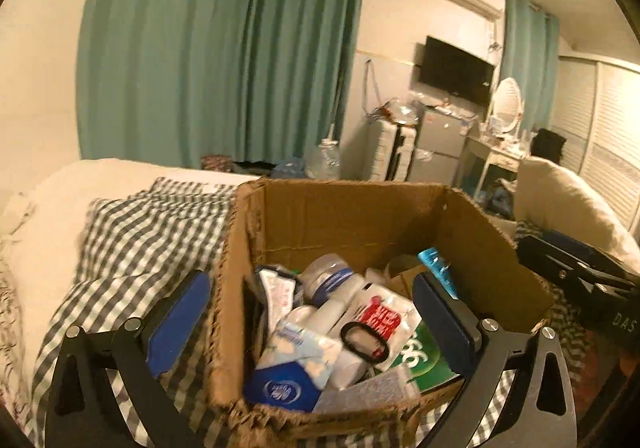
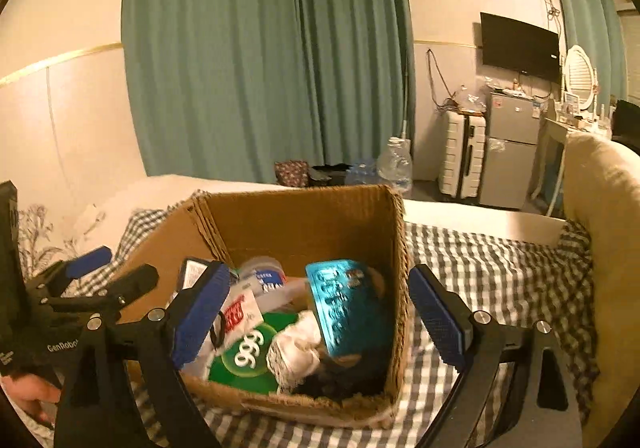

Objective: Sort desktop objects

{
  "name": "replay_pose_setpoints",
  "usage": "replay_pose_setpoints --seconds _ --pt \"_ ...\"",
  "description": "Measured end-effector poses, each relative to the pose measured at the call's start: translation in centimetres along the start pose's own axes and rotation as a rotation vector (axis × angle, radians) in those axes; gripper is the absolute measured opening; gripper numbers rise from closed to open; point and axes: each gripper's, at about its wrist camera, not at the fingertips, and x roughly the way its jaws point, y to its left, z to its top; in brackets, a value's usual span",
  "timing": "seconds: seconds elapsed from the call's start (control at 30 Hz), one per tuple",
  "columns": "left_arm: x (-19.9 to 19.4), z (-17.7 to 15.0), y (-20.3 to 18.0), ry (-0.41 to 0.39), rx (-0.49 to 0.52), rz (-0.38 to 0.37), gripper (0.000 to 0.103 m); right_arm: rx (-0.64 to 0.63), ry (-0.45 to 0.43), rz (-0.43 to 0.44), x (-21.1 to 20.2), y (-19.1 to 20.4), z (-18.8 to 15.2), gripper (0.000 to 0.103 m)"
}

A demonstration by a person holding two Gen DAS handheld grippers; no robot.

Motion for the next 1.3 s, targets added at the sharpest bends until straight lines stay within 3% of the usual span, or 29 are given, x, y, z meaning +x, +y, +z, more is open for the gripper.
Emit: replay_pose_setpoints --seconds 0.07,0.13,0.27,0.33,0.7,0.9,1.13,1.3 --pt "-0.5 0.2 0.2 0.068 -0.032 0.067 0.103 0.032 0.012 0.026 -0.9 0.2 -0.4 0.091" --pt "-1.7 0.0 0.6 0.076 -0.081 0.118 0.103 0.051 0.034 0.028 -1.6 0.7 -0.7 0.091" --pt "-4.4 -0.8 0.9 0.052 -0.152 0.069 0.103 0.064 0.077 0.000 -2.9 1.4 -1.9 0.096" --pt "-5.1 -1.2 0.7 0.054 -0.145 0.087 0.103 0.066 0.099 -0.020 -3.5 1.6 -2.6 0.103" --pt "-5.7 -2.7 -0.9 0.098 -0.116 0.056 0.103 0.117 0.170 -0.133 -5.2 -0.2 -4.3 0.103" --pt "-5.1 -3.1 -1.5 0.124 -0.091 0.058 0.103 0.131 0.165 -0.131 -4.9 -0.6 -4.4 0.103" --pt "-5.2 -3.3 -2.6 0.082 -0.022 0.094 0.103 0.123 0.189 -0.123 -4.2 -0.4 -4.9 0.103" --pt "-5.5 -3.4 -3.1 0.067 0.002 0.070 0.103 0.127 0.194 -0.122 -4.1 -0.4 -5.0 0.103"
